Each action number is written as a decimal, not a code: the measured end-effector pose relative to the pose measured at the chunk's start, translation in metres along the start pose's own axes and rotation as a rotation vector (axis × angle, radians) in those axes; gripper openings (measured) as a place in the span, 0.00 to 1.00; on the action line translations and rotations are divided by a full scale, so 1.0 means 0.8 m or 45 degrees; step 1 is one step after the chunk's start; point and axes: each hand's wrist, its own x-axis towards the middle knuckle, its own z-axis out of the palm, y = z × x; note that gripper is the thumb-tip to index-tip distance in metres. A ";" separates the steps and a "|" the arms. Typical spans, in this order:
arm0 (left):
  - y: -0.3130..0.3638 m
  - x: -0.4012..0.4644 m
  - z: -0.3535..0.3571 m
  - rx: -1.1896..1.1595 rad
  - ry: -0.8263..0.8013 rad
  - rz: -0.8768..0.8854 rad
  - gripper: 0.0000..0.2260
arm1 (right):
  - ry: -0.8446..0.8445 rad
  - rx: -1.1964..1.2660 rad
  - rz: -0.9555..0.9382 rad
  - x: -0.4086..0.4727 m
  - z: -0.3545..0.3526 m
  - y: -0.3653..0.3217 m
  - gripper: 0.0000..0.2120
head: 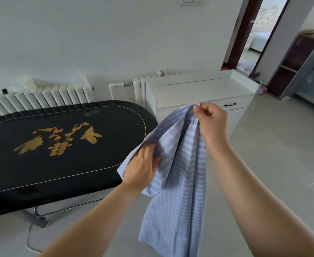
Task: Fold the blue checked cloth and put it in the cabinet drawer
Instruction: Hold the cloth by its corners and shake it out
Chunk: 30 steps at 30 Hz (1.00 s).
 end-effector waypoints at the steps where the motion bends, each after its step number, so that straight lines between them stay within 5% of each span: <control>1: -0.004 0.002 -0.002 -0.042 -0.080 -0.174 0.19 | -0.005 0.006 -0.023 0.005 -0.001 -0.006 0.07; 3: -0.025 0.009 -0.003 0.026 -0.239 -0.366 0.24 | -0.020 0.027 -0.086 0.015 -0.006 -0.017 0.04; 9: -0.066 0.042 -0.048 0.763 -0.556 -0.100 0.30 | -0.096 -0.106 -0.204 0.053 -0.026 -0.024 0.07; 15: -0.089 0.069 -0.103 0.851 -0.678 0.576 0.13 | 0.010 -0.102 0.019 0.088 -0.052 0.011 0.08; 23: -0.120 0.074 -0.136 0.829 -0.876 0.403 0.16 | 0.112 -0.042 0.207 0.100 -0.068 0.046 0.13; 27: -0.122 0.084 -0.145 0.622 -0.755 0.122 0.11 | 0.159 -0.070 0.202 0.102 -0.071 0.053 0.11; 30: -0.108 0.096 -0.160 0.576 -0.627 0.149 0.11 | 0.206 -0.094 0.227 0.109 -0.081 0.059 0.12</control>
